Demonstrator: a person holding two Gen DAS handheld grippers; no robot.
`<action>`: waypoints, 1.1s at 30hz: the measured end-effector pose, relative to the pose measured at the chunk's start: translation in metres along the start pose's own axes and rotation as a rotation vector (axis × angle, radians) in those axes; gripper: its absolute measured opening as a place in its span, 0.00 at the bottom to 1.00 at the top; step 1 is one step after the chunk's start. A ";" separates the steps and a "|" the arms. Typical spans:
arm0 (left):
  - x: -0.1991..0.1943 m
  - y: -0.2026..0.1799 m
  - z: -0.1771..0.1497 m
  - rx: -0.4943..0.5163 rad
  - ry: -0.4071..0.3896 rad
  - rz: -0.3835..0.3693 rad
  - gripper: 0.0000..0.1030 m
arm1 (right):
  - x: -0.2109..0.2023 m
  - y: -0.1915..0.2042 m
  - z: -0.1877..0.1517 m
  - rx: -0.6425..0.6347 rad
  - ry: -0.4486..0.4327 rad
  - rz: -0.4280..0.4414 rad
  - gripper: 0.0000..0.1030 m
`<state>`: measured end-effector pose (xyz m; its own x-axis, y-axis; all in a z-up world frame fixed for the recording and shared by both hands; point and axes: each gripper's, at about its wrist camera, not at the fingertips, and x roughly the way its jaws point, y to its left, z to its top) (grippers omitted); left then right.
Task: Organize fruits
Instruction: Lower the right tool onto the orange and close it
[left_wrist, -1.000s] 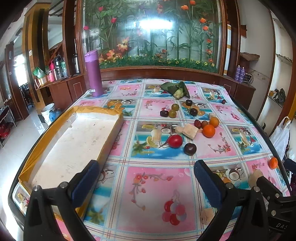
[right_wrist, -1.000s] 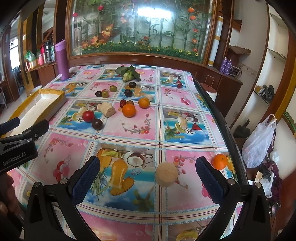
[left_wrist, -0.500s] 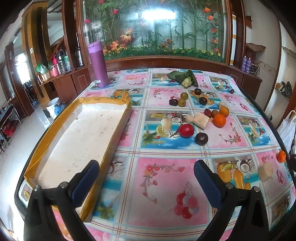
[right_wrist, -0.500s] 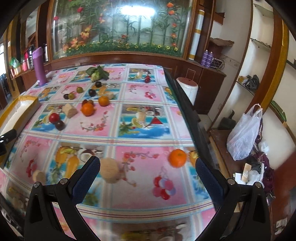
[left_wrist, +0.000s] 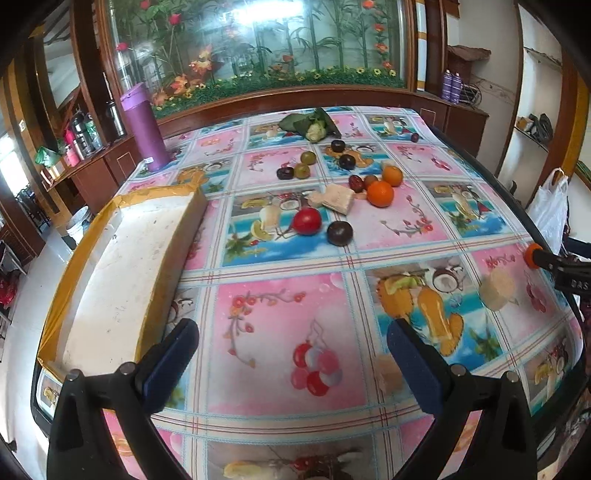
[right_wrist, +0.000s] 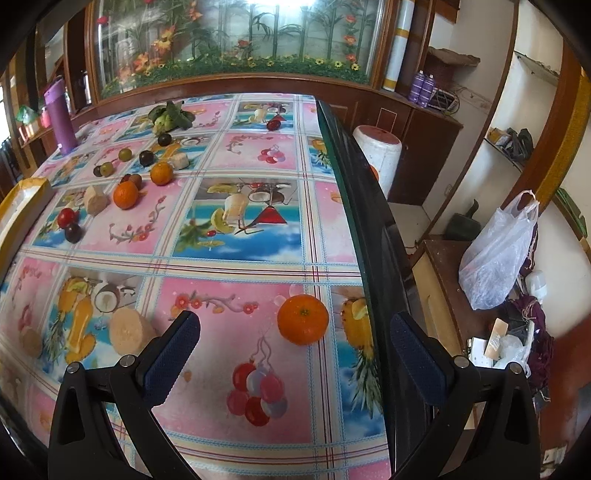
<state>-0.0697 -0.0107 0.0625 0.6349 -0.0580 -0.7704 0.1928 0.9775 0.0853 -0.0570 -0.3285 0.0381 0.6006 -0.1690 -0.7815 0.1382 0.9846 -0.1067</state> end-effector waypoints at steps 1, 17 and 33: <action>0.001 -0.002 -0.002 0.005 0.016 -0.017 1.00 | 0.005 -0.001 0.001 0.000 0.011 0.005 0.99; 0.028 -0.030 -0.020 0.016 0.189 -0.159 0.76 | 0.035 -0.001 0.001 -0.061 0.078 0.049 0.59; 0.030 -0.041 -0.018 -0.014 0.169 -0.189 0.18 | 0.021 -0.001 0.002 -0.129 0.010 0.072 0.33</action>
<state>-0.0719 -0.0494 0.0245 0.4542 -0.2060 -0.8668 0.2846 0.9555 -0.0780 -0.0431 -0.3334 0.0225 0.5974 -0.0984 -0.7958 -0.0077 0.9917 -0.1284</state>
